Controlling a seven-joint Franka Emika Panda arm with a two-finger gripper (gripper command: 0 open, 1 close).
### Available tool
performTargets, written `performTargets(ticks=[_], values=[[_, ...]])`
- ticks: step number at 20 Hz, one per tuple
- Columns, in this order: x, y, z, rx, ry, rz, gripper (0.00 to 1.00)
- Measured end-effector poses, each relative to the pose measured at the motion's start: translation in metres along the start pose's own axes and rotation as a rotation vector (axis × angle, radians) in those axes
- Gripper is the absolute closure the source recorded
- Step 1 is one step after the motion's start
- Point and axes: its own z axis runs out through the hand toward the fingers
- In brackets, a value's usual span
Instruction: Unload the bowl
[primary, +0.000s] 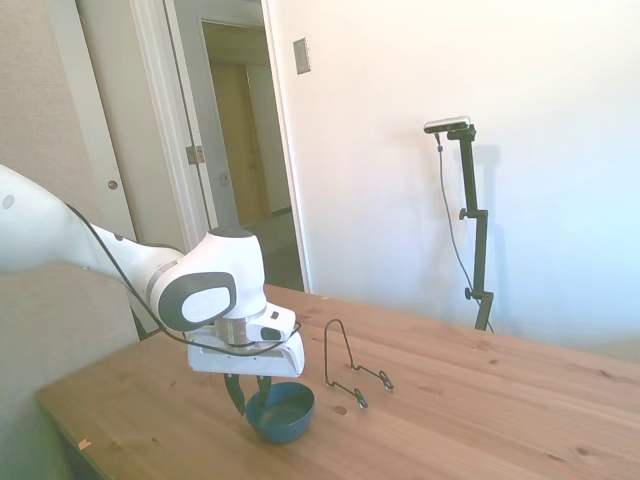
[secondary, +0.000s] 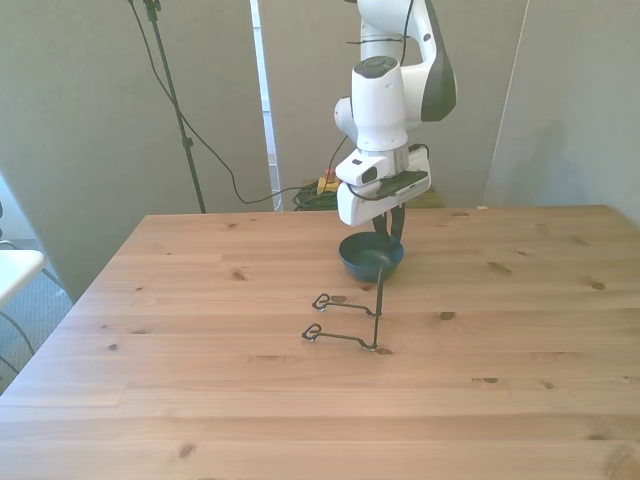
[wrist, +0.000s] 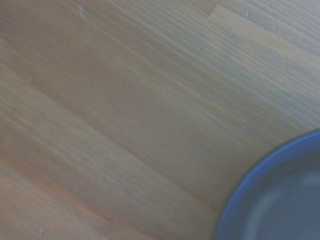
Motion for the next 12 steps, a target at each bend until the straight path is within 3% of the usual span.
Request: performTargets(ticks=[6, 12], values=[[-0.005, -0.012, -0.011, -0.005, 0.026, 0.09, 0.0], [-0.033, -0.02, -0.04, -0.016, 0.099, 0.084, 0.0]])
